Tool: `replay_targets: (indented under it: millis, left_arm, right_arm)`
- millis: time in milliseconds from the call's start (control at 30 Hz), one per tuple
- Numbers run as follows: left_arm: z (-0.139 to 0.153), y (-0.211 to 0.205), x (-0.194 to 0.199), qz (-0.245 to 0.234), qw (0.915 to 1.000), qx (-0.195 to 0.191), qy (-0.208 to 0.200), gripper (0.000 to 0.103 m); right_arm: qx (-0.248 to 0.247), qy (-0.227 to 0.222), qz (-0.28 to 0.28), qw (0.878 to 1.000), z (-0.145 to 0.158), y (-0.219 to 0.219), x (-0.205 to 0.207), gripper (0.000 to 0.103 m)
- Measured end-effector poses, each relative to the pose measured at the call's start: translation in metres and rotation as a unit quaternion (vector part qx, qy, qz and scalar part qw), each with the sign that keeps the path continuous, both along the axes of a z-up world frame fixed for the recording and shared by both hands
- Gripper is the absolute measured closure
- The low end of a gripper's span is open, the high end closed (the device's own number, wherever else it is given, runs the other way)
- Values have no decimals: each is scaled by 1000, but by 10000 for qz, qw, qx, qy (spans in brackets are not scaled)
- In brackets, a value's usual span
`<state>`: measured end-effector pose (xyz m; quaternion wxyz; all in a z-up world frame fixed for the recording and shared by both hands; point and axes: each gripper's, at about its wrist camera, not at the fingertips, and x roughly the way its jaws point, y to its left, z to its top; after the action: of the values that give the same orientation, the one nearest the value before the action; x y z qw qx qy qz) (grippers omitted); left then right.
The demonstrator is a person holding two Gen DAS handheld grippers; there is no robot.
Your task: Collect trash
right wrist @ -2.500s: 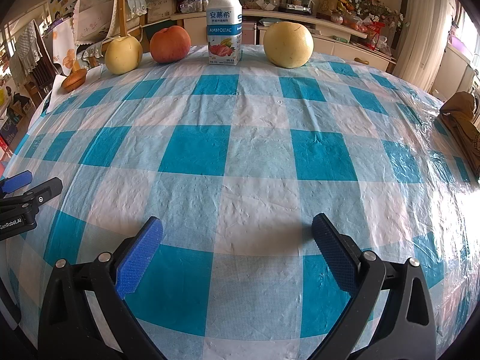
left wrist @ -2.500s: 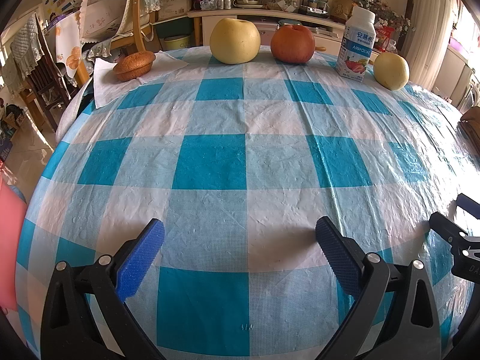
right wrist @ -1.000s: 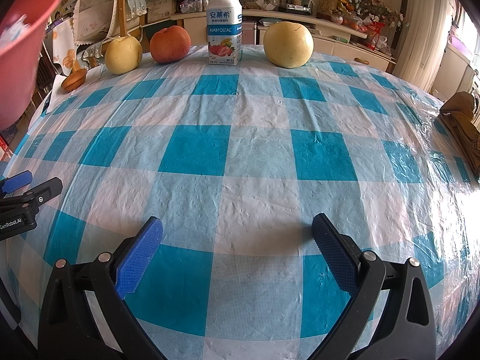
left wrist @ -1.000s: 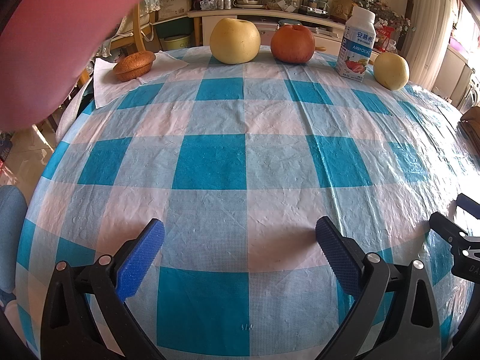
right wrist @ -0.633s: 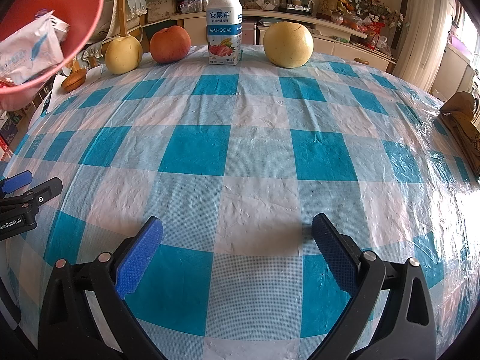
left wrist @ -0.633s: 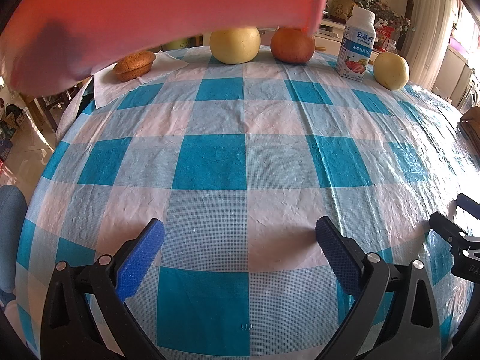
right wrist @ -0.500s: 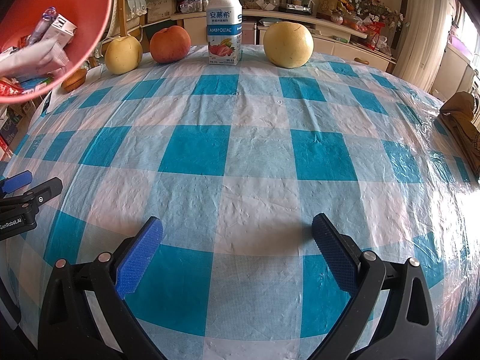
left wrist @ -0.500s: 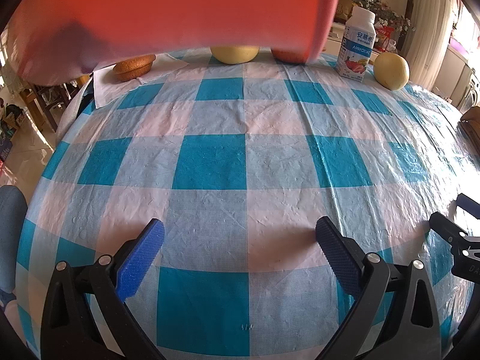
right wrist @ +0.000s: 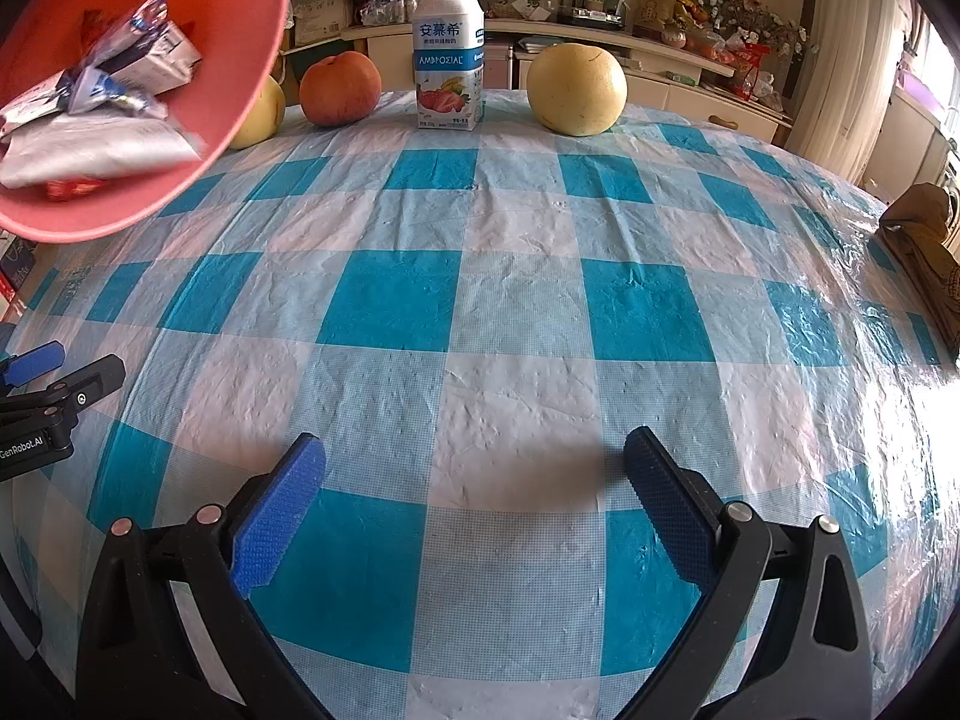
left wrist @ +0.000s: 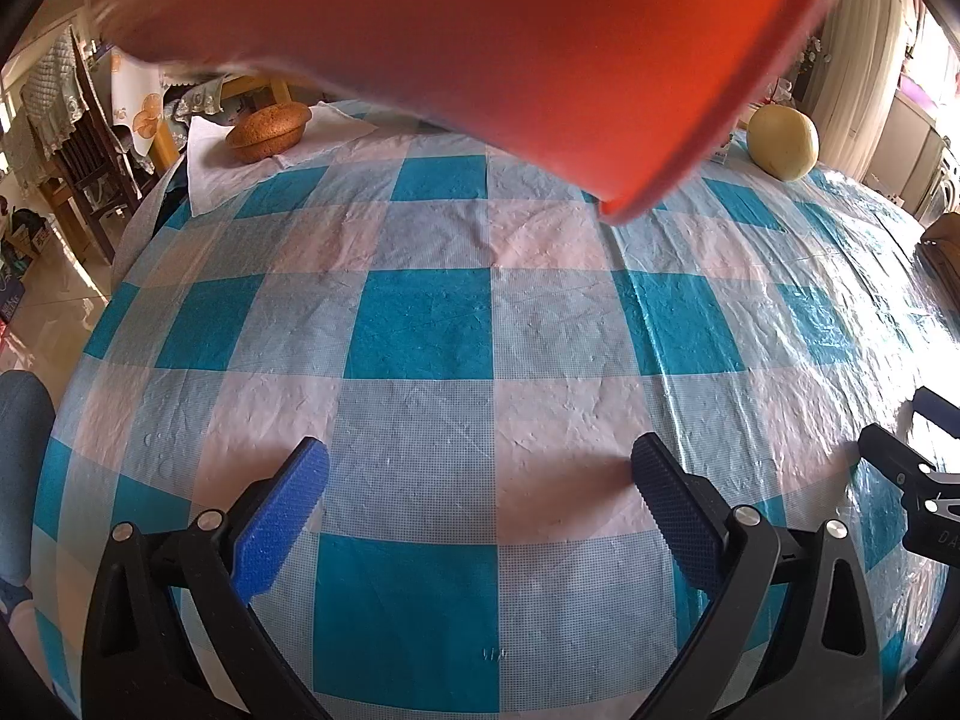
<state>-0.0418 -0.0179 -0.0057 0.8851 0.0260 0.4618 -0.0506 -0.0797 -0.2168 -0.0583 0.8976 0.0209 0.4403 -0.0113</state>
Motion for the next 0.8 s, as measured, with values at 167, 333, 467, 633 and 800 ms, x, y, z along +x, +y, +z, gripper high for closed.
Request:
replay_targets:
  millis: [167,333,467,633,800]
  left_arm:
    - [0,0,0,0,10000,0,0,3]
    - [0,-1,0,0,10000,0,0,3]
    - [-1,-1,0,0,10000,1,1,3]
    - [-1,-3,0,-1,10000,0,1,3]
    - [-1,-2,0,-1,10000,0,1,3]
  right_arm:
    - [0,0,0,10000,0,-1,0,4]
    - [-1,0,0,10000,0,0,0,4]
    - [-3,2,-6,10000,0,-1,0,4]
    - [1,2,-7,10000,0,-2,1,4]
    - [1,2,-7,10000,-1,-3,1,4]
